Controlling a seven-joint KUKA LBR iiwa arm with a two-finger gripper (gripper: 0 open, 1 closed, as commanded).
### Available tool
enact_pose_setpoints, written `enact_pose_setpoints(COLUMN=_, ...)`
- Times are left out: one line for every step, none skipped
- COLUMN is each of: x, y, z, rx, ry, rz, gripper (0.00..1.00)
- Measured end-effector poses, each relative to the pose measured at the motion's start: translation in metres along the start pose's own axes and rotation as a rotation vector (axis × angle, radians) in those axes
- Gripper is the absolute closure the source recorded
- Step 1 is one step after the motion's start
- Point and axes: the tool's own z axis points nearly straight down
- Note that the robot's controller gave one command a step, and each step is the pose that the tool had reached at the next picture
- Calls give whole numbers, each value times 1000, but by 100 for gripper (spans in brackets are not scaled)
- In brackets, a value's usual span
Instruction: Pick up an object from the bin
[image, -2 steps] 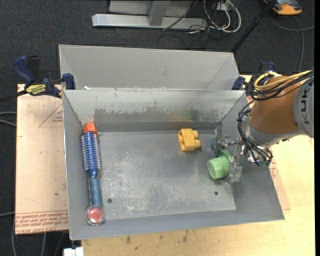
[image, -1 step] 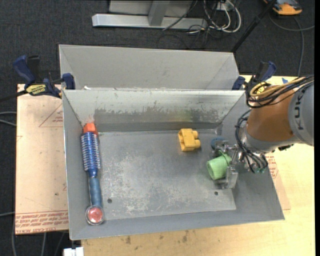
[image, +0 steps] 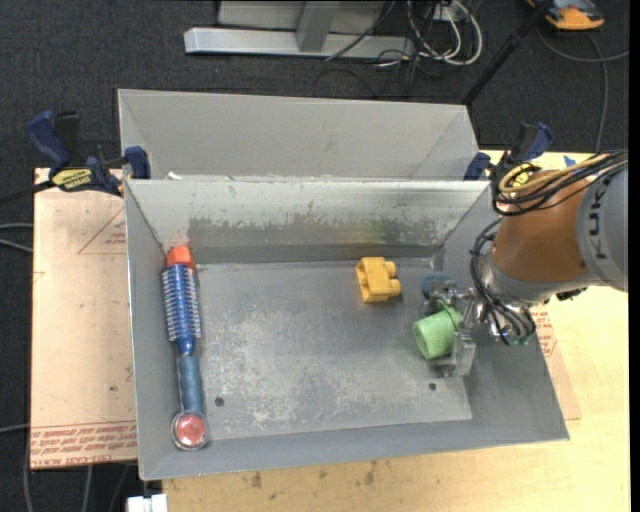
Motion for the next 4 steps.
enact_pose_setpoints(x=-3, y=2, z=-4, rx=-2, ry=-6, rz=0, gripper=100)
enact_pose_setpoints(x=-4, y=2, z=-23, rx=0, ry=-3, rz=-1, gripper=100)
enact_pose_setpoints(x=-7, y=2, z=-109, rx=3, ry=-9, rz=-2, gripper=100)
enact_pose_setpoints(x=-8, y=2, z=-121, rx=1, ry=-3, rz=-2, gripper=100)
